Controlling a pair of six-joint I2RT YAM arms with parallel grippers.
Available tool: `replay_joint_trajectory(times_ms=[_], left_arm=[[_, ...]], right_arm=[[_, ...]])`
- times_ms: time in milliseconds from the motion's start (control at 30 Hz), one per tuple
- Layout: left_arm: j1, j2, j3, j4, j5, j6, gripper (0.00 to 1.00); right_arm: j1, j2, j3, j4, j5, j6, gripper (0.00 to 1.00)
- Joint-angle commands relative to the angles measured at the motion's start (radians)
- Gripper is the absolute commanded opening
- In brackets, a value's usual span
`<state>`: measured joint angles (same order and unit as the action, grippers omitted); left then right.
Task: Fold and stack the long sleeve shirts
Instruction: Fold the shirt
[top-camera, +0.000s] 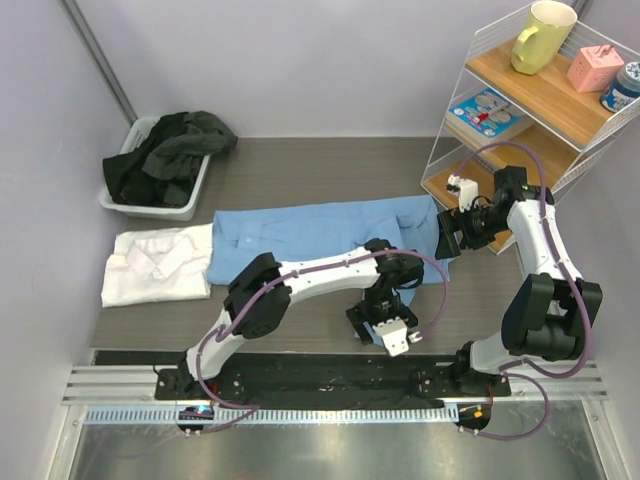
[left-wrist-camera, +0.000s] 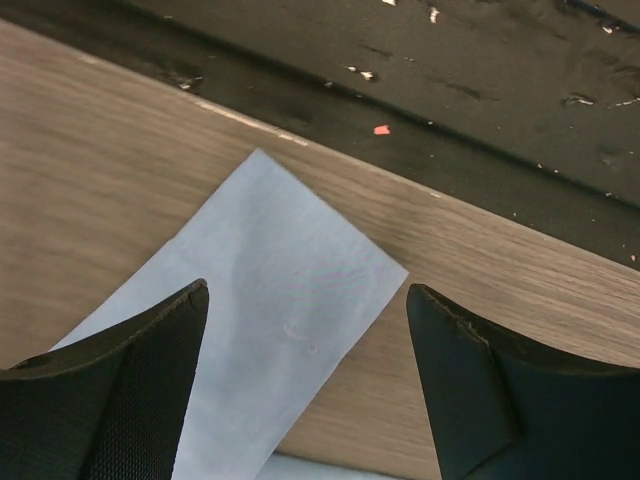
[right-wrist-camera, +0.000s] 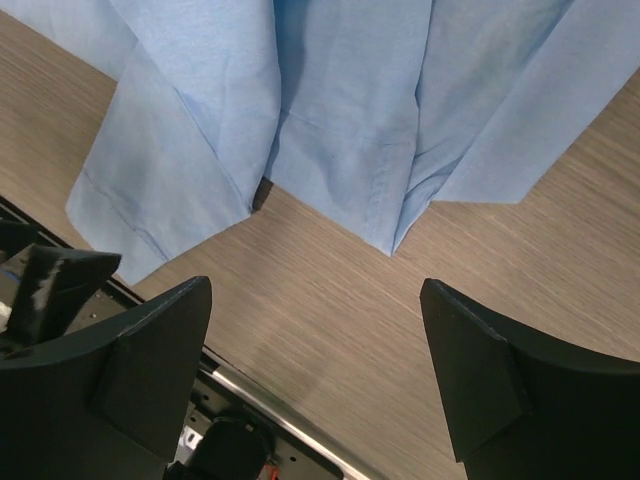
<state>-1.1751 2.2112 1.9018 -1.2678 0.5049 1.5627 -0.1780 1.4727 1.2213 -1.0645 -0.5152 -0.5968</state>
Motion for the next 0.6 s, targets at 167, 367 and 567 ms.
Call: replay_joint_trajectory(times_ms=[167,367,567], left_arm=[[-0.014,0.050,-0.045,0.022,-0.026,-0.091,0.77],[-0.017,-0.016,-0.237,0.263,-0.045,-0.222,0.39],[0.026,-0.080,-0.274,0.427,0.018,-0.445,0.01]], right_arm=[[-0.054,-0.014,0.050,-0.068,-0.082,-0.040,0.91],[-0.055,-0.012,0.049,-0.068,-0.091,-0.052,0.91],[-0.055,-0.008,0.084,-0.058,-0.112,-0.037,0.90]])
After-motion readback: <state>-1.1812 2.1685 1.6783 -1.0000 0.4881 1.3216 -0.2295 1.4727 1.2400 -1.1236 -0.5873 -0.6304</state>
